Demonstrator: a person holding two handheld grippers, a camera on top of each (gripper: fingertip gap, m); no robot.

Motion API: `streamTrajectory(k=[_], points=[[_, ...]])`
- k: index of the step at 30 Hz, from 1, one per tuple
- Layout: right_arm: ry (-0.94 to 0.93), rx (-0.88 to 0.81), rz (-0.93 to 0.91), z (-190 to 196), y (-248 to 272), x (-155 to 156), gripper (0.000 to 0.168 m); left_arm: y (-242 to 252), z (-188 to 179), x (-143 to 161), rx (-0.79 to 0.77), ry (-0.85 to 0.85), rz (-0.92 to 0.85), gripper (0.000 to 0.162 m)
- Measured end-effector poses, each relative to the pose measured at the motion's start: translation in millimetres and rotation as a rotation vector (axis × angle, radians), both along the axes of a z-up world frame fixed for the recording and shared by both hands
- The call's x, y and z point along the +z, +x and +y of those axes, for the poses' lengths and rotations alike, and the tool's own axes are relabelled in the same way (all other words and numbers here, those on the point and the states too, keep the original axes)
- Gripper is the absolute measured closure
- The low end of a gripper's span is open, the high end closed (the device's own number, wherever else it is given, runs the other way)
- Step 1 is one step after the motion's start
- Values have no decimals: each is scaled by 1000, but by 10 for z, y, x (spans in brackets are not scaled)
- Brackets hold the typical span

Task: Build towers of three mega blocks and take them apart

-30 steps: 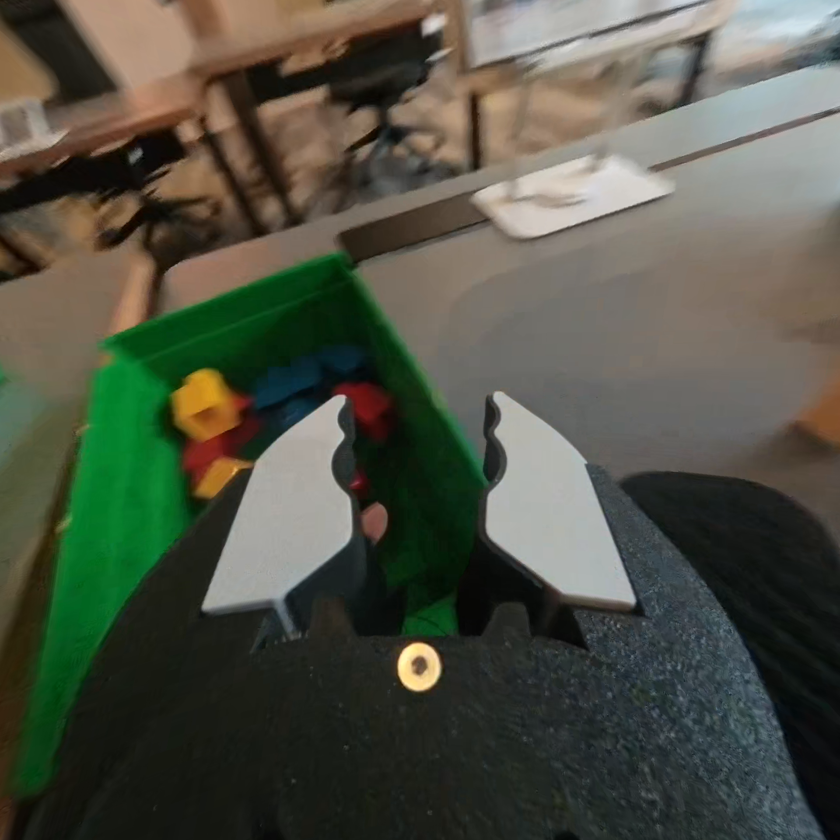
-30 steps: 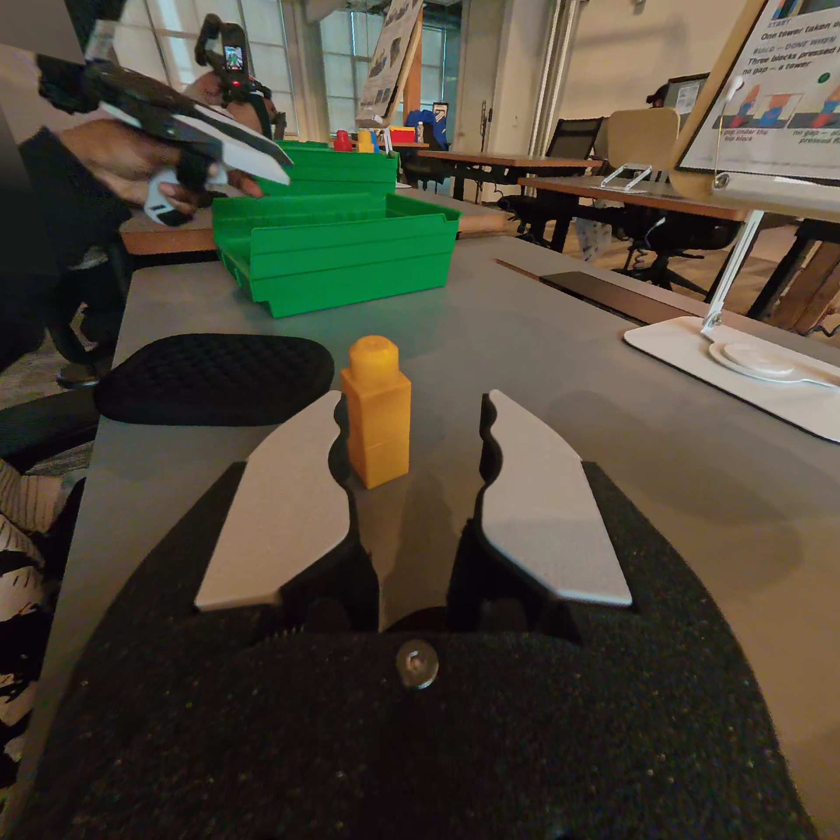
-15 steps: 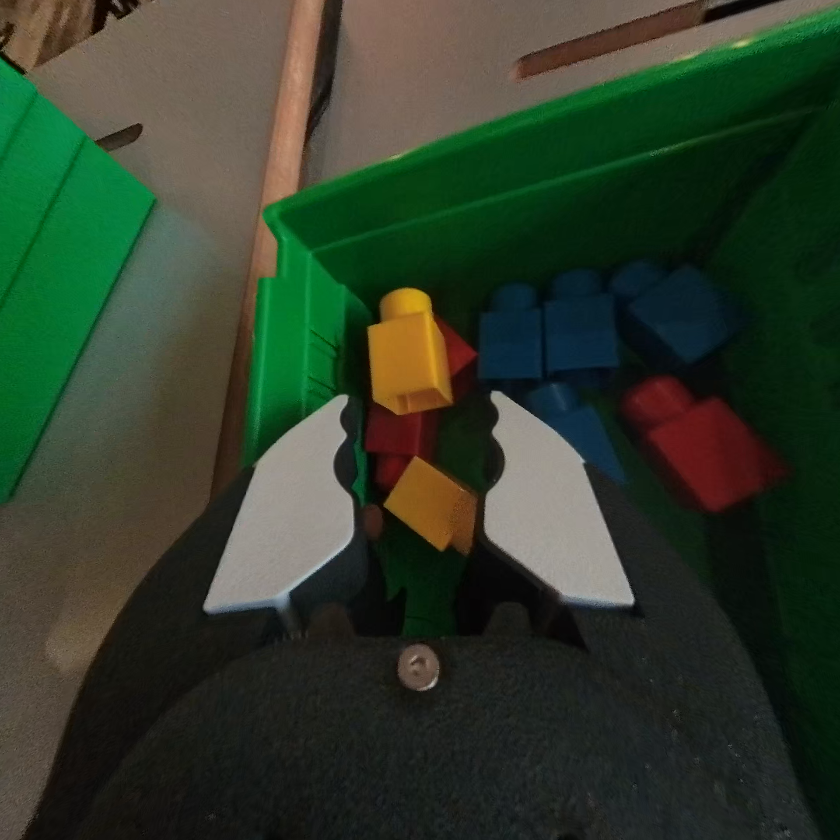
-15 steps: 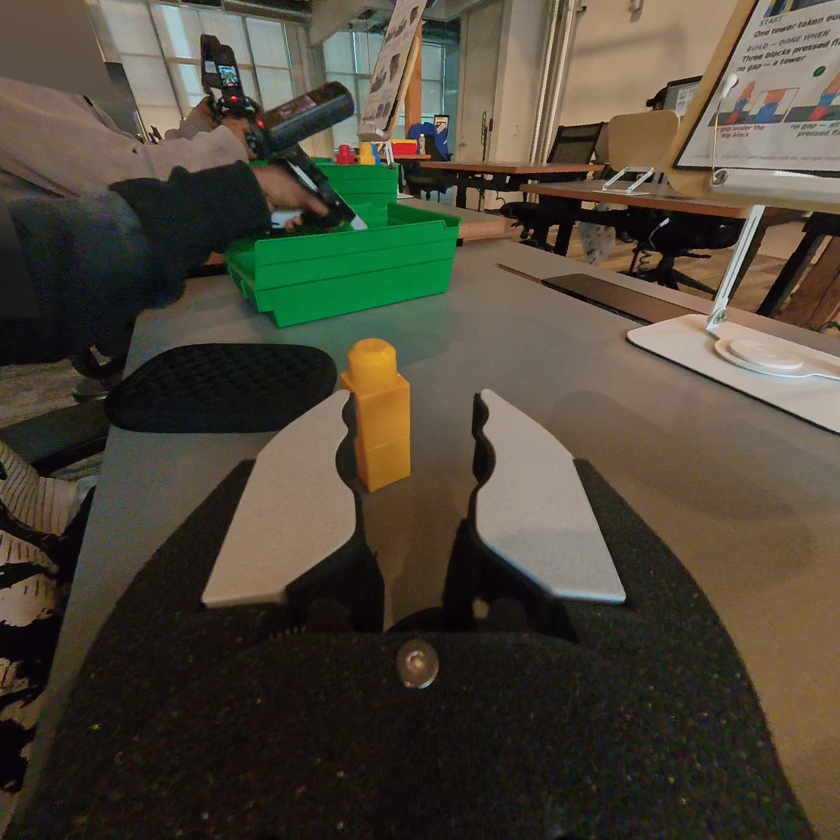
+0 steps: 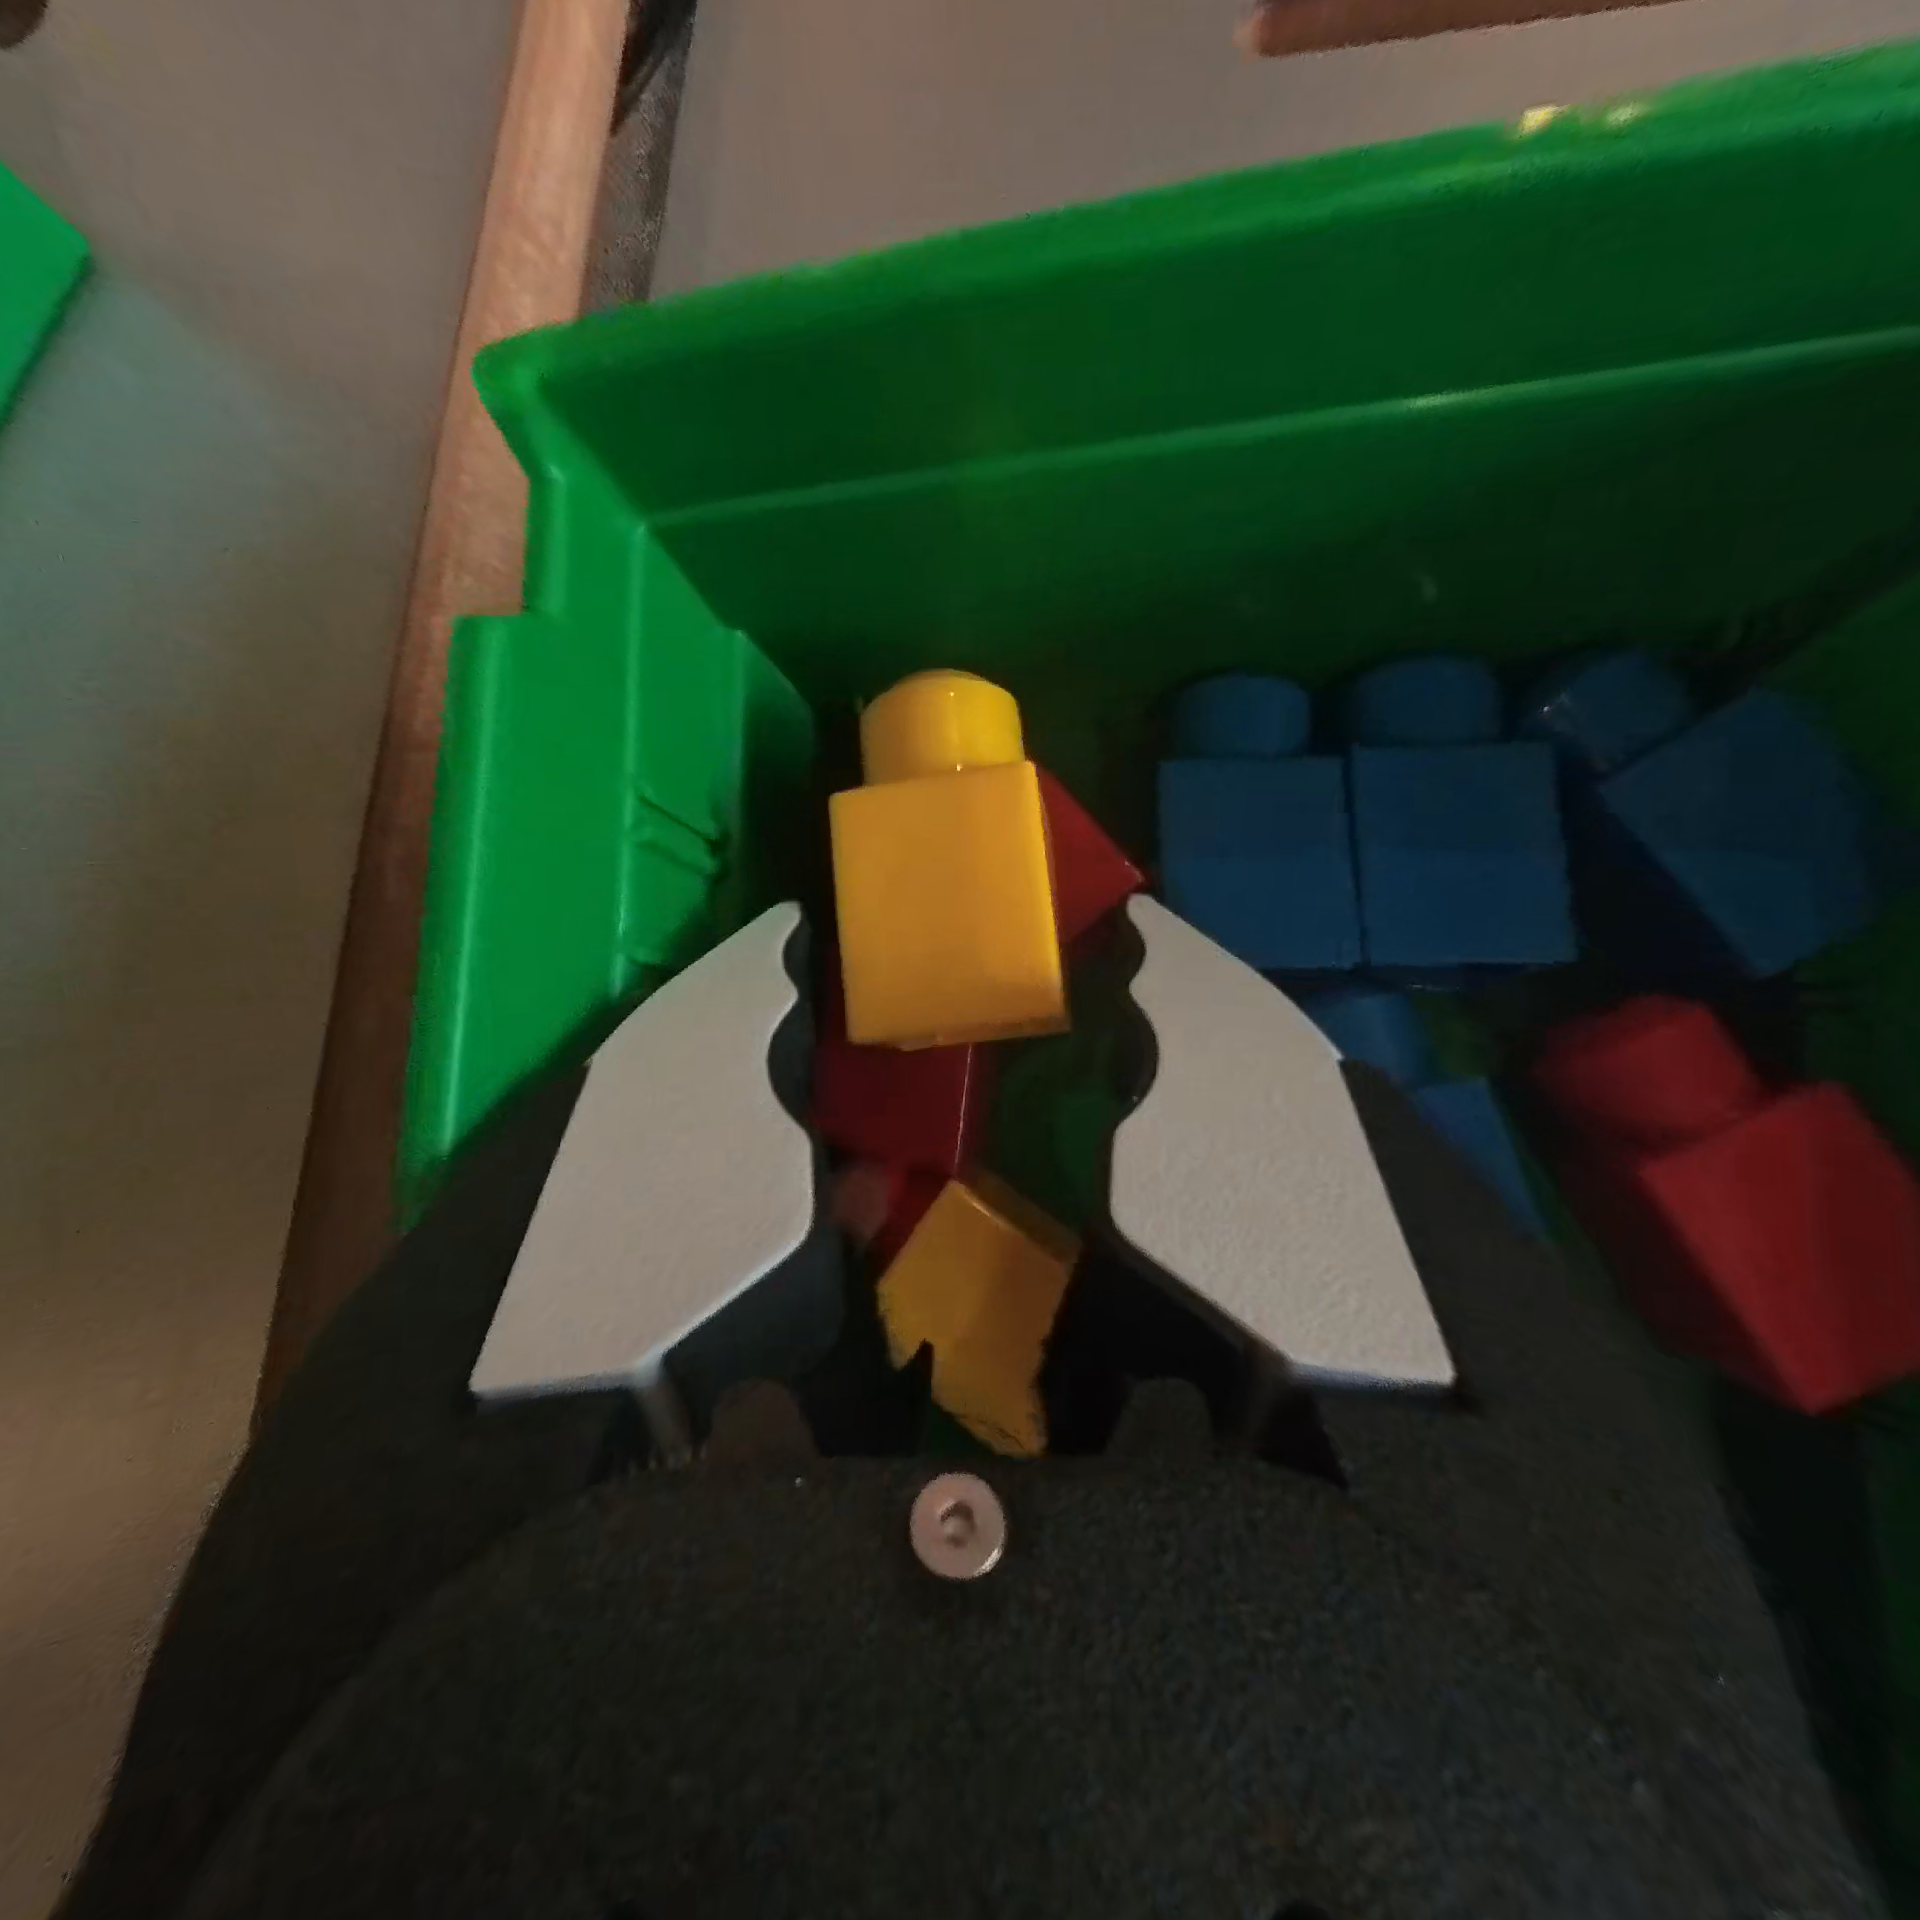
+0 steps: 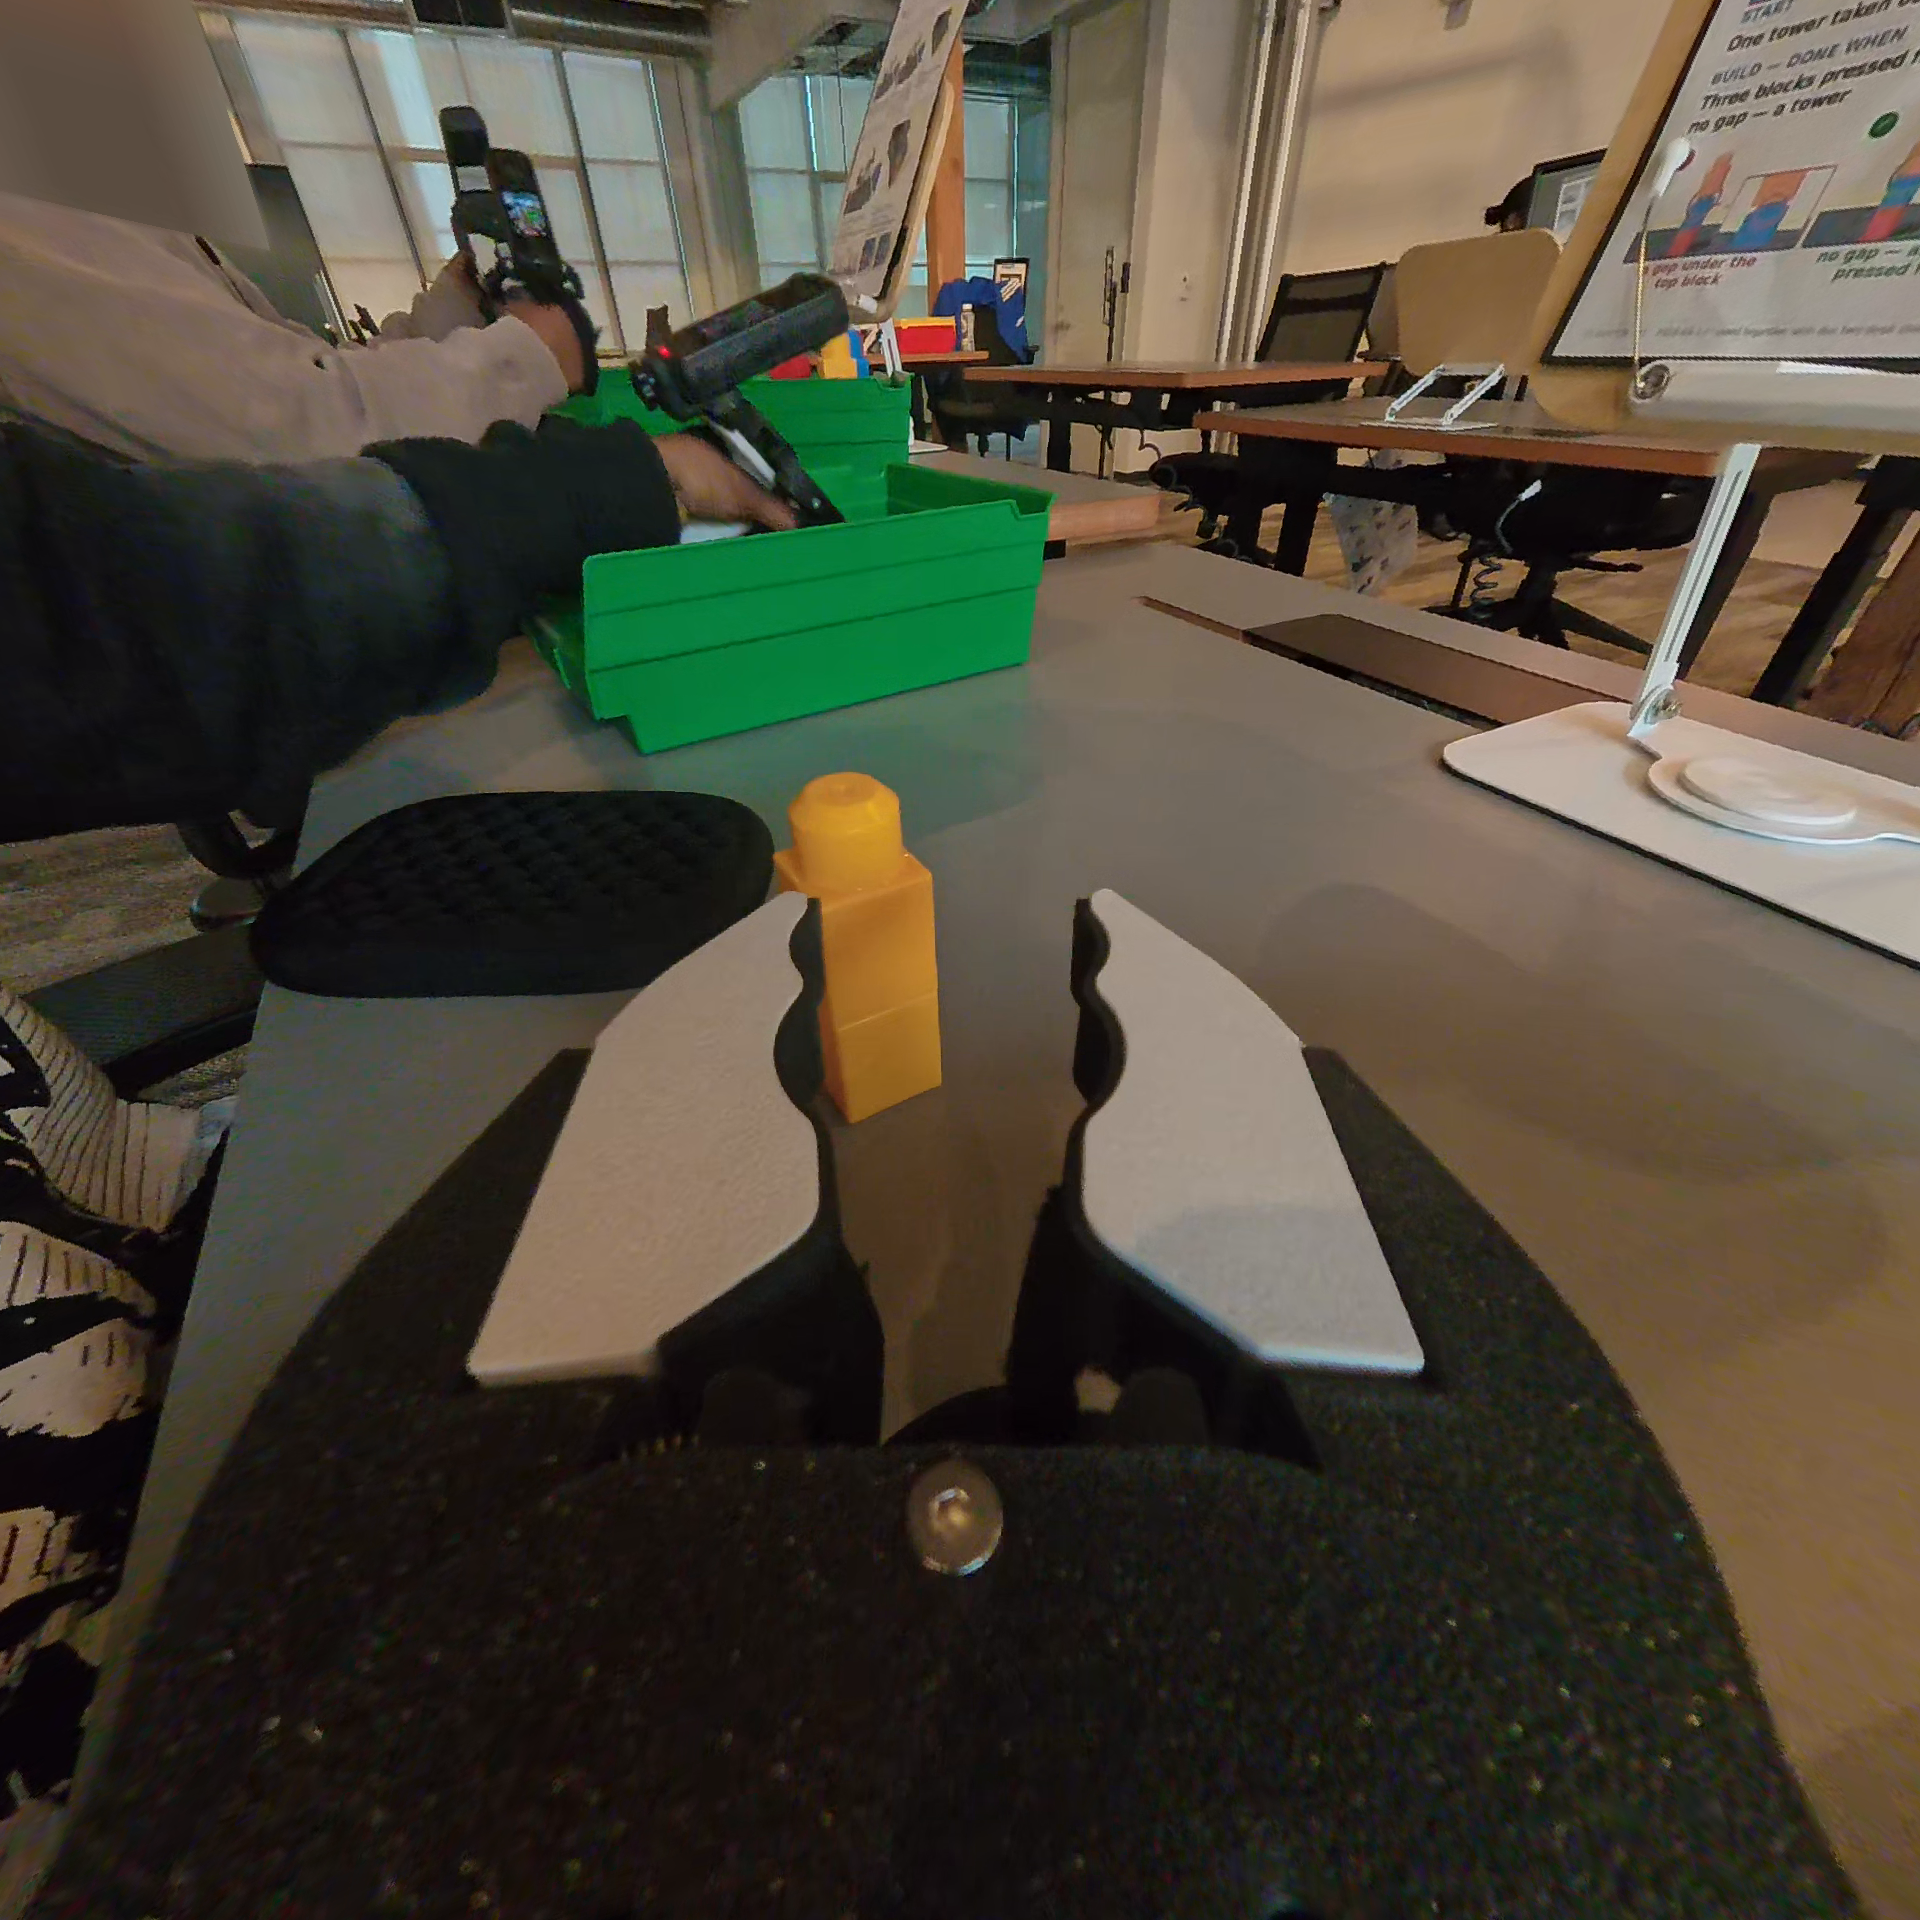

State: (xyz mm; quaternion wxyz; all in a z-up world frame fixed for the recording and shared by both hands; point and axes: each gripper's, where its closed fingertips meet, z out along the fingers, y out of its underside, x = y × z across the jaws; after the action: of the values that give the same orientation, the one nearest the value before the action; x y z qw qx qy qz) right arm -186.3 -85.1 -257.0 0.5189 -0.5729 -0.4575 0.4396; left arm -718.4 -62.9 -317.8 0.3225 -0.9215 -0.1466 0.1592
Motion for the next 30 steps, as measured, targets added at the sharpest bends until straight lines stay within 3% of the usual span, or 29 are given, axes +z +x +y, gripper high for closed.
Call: streamTrajectory(k=[3,8,15,23,30], points=[[-3,-2,2,6,2,0,123,-10,42,-21,-23,8,-6,121],[-15,1,-7,15,-6,-16,123,-42,61,106,-37,44,59,123],[-13,5,-23,8,-20,-36,124,296,70,469,-122,273,-34,124],[-3,13,-54,-13,-47,-73,125,1607,-127,1171,-517,631,-112,124],[37,24,-105,-64,-89,-122,126,2790,-425,1320,-847,727,-250,125]])
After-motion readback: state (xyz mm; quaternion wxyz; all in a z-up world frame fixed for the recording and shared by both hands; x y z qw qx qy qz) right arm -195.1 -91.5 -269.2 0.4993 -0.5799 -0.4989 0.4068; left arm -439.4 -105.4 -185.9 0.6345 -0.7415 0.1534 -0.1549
